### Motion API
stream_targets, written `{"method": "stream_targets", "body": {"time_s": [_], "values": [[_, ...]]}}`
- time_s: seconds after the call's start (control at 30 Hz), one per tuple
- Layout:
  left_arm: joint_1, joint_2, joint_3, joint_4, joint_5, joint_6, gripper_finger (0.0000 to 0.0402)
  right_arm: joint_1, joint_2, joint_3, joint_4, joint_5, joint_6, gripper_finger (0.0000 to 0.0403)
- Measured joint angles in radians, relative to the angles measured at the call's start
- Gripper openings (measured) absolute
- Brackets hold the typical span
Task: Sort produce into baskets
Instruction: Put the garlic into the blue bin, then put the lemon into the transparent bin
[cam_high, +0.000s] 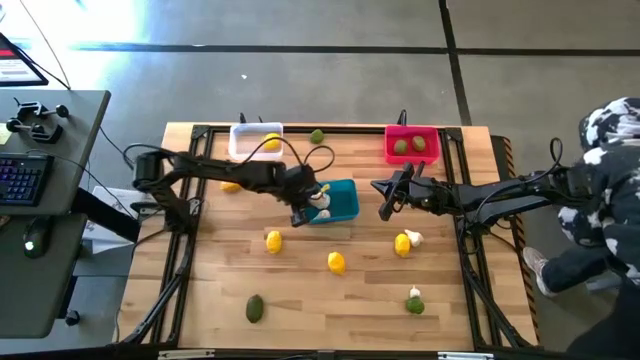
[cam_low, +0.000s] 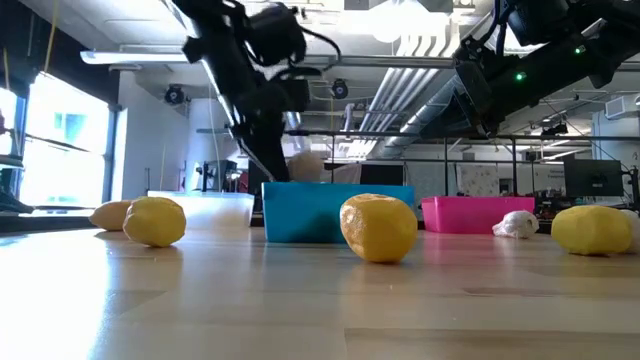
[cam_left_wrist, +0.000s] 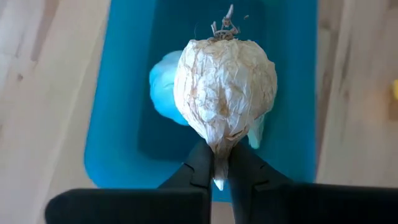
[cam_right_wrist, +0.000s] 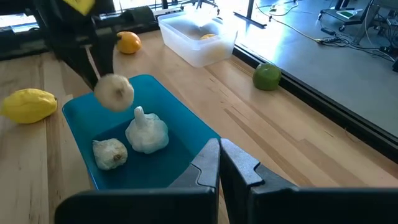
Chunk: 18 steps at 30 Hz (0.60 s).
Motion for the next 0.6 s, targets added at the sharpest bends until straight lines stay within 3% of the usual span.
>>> {"method": "stream_targets", "body": {"time_s": [0.3, 0.47, 0.6], "values": [[-0.014, 0.043, 0.022, -0.004, -0.009, 0.048, 0.0072, 0.000, 0.000, 0.000, 0.000, 0.000, 0.004, 0.0000], [-0.042, 0.017, 0.017, 0.012, -0.115, 0.094, 0.0118, 0.000, 0.000, 0.000, 0.000, 0.000, 0.000, 0.0000], [-0.059, -0.006, -0.026, 0.113, -0.127, 0.109, 0.0140, 0.000, 0.000, 0.000, 0.005, 0.000, -0.011, 0.0000]]}}
